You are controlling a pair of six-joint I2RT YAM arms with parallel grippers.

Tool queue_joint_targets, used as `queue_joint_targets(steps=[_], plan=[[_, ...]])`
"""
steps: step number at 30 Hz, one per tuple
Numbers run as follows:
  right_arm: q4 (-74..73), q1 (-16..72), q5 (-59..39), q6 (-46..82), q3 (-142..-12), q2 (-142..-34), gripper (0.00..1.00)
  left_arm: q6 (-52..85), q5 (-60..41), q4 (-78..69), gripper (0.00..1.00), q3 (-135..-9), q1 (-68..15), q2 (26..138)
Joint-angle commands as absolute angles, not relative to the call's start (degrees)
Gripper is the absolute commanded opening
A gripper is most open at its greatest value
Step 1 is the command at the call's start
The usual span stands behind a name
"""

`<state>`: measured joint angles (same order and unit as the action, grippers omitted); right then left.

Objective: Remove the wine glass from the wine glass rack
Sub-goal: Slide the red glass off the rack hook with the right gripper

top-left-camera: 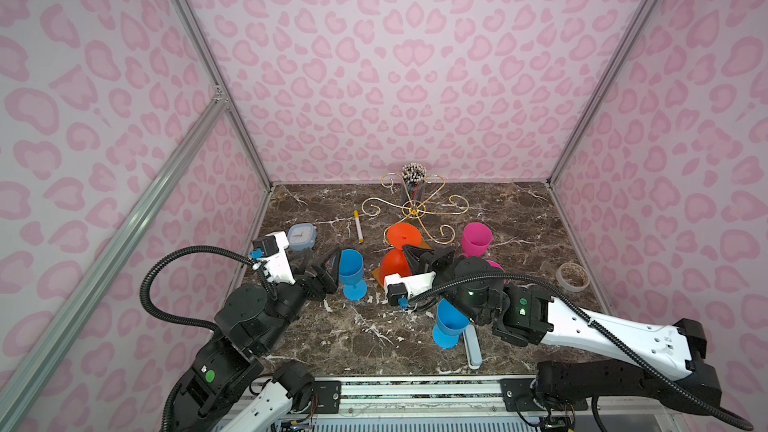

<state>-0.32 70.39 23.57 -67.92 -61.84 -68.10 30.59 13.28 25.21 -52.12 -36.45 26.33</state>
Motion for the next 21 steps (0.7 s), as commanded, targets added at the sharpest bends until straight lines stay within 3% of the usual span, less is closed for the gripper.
queue_joint_targets(steps=[1,21], plan=[[-2.9,70.7,24.3,-68.1,-61.1,-68.1,0.00,31.0,13.5,24.7,0.89,-52.0,-36.4,26.0],[-5.4,73.4,24.2,-71.2,-61.7,-69.2,0.00,31.2,13.6,25.1,0.89,-51.6,-36.4,24.4]])
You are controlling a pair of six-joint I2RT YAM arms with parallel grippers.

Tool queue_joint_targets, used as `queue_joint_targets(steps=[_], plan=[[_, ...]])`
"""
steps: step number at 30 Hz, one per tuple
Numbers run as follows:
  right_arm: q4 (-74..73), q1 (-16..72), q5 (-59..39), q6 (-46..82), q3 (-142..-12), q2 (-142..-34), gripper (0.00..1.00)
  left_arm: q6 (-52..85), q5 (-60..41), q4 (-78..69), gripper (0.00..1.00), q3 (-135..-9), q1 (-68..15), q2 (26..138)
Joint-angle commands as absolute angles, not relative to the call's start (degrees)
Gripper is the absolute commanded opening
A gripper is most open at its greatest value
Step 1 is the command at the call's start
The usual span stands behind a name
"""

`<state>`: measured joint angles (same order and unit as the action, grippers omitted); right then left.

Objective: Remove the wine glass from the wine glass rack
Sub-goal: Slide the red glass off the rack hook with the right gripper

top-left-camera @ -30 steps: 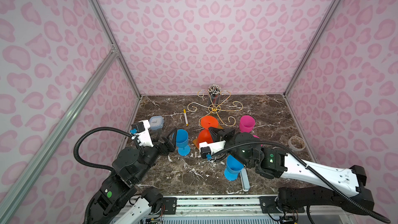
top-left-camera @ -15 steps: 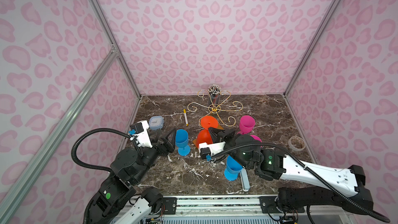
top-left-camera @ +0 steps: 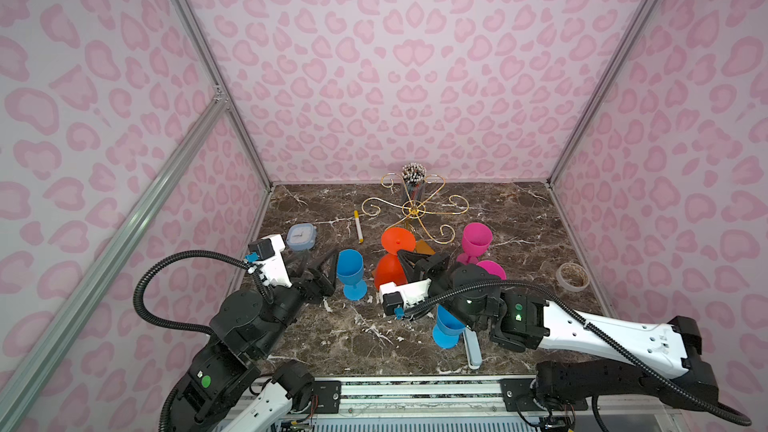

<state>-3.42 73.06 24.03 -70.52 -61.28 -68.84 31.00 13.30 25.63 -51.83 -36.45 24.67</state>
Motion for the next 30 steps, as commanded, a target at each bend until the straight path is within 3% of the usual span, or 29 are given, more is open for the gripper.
queue_joint_targets(steps=[1,30], plan=[[-5.6,73.6,24.3,-71.3,-61.8,-69.3,0.00,31.2,13.6,25.2,0.89,-51.7,-36.4,24.3],[-8.2,72.8,23.8,-74.2,-65.6,-73.6,0.00,31.0,13.8,25.9,0.89,-51.6,-36.4,22.4]])
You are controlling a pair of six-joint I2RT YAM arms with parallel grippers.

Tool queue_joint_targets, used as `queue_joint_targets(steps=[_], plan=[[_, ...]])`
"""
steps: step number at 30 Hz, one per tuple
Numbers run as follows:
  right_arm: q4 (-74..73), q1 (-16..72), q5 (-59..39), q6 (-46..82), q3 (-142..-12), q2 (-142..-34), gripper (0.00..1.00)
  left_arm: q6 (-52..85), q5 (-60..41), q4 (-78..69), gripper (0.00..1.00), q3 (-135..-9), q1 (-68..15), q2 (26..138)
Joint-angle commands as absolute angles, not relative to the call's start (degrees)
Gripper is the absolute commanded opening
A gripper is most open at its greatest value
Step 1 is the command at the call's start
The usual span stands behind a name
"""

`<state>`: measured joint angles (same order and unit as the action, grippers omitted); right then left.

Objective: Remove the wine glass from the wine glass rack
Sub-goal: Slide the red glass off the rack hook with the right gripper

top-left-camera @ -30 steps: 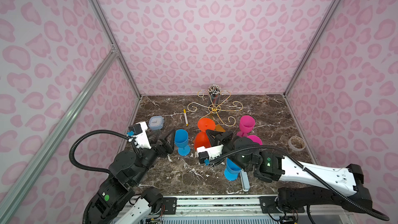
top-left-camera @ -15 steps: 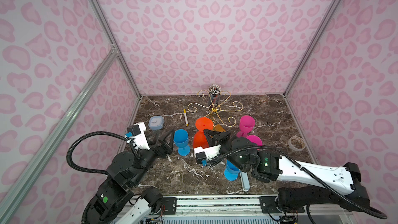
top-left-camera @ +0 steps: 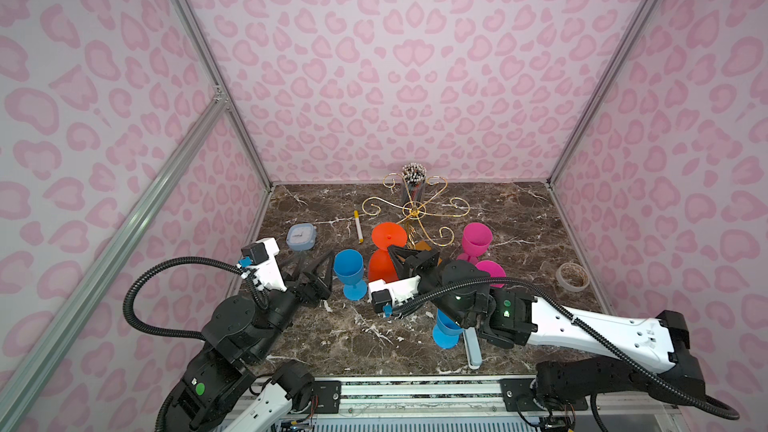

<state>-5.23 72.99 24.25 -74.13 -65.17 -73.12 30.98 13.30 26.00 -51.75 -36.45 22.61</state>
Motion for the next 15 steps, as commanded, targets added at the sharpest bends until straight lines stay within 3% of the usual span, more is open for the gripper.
queue_joint_targets(steps=[1,15], plan=[[-8.1,72.6,23.6,-74.2,-65.9,-73.7,0.00,31.0,13.8,25.9,0.89,-51.6,-36.4,22.3],[-7.0,69.3,23.5,-74.9,-66.7,-74.0,0.00,31.0,14.0,26.1,0.89,-51.6,-36.4,22.1]])
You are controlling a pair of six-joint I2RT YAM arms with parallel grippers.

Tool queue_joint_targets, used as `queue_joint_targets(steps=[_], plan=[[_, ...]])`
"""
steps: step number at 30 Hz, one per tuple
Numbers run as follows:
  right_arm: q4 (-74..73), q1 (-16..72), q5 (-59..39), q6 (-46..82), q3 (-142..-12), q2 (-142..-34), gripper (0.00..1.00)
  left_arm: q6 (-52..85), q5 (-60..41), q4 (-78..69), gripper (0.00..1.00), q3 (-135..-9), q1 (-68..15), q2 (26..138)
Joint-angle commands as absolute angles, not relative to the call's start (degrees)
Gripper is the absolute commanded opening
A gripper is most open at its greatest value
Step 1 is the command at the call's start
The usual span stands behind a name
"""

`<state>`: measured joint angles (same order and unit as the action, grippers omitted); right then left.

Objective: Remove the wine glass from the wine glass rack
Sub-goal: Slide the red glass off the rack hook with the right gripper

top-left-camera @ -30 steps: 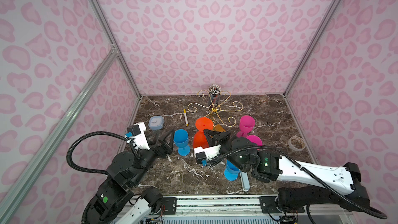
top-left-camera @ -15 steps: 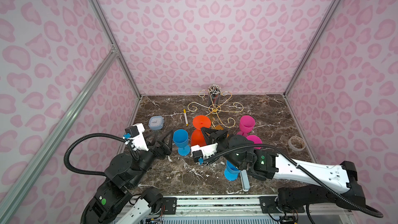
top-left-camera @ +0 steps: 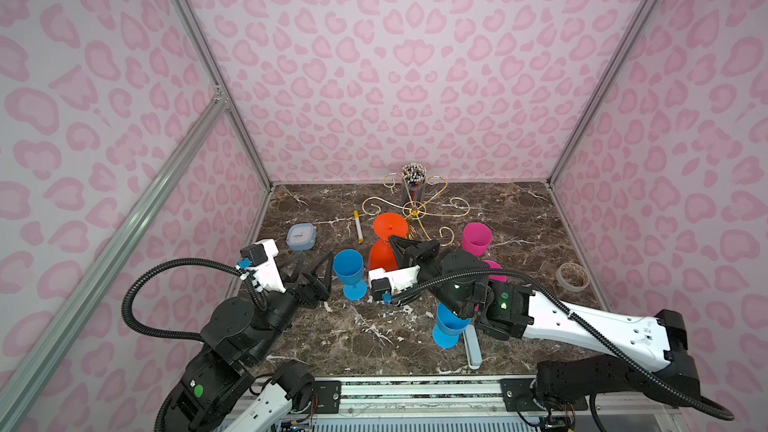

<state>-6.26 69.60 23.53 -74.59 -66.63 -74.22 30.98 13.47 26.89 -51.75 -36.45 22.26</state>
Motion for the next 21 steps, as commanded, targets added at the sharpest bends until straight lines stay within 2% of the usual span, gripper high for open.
queue_joint_targets(steps=[1,21], plan=[[-6.9,69.0,23.5,-74.9,-66.7,-73.8,0.00,31.0,14.0,26.1,0.89,-51.6,-36.4,22.1],[-4.6,67.9,25.4,-74.3,-63.7,-69.5,0.00,31.3,13.9,26.1,0.89,-51.7,-36.4,22.5]])
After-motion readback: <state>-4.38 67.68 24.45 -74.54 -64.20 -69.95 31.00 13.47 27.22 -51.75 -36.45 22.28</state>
